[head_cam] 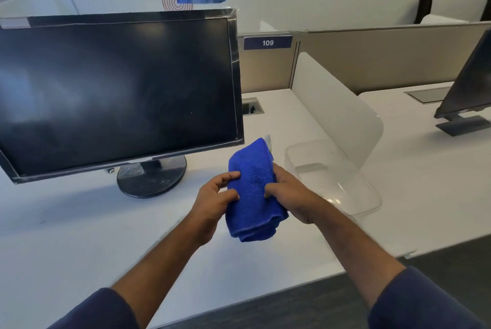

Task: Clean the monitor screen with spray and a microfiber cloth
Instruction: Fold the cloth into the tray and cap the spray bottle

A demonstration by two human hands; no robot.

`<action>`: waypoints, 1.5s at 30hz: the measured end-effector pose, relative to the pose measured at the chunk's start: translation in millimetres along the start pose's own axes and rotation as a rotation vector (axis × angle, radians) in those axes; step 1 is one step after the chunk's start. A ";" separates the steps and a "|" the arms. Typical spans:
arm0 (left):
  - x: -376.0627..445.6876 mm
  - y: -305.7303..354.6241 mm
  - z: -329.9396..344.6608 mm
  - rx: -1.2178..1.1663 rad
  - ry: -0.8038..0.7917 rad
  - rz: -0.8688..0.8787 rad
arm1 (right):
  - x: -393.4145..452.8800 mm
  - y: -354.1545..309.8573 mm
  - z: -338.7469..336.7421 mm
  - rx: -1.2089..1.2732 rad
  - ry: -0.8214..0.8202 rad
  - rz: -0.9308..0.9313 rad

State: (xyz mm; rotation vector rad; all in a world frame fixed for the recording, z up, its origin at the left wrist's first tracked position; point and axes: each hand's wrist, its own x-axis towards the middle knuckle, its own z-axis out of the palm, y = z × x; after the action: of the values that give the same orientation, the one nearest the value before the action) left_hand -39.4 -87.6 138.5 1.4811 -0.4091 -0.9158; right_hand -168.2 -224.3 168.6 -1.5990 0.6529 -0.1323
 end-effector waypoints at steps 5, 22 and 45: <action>7.0 5.9 65.2 -0.119 -0.006 0.070 | -9.8 -2.7 -68.2 -0.002 -0.014 -0.058; 54.9 6.8 212.8 0.903 0.061 0.169 | -11.4 44.1 -176.2 -0.461 0.217 -0.059; 68.5 -10.2 247.8 1.667 -0.011 -0.014 | 20.4 70.6 -171.9 -1.166 -0.177 0.165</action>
State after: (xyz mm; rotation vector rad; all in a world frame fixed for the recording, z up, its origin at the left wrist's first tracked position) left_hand -182.9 -301.1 134.2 2.9313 -1.3545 -0.4689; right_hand -252.5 -384.7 122.4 -2.6026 0.7642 0.6184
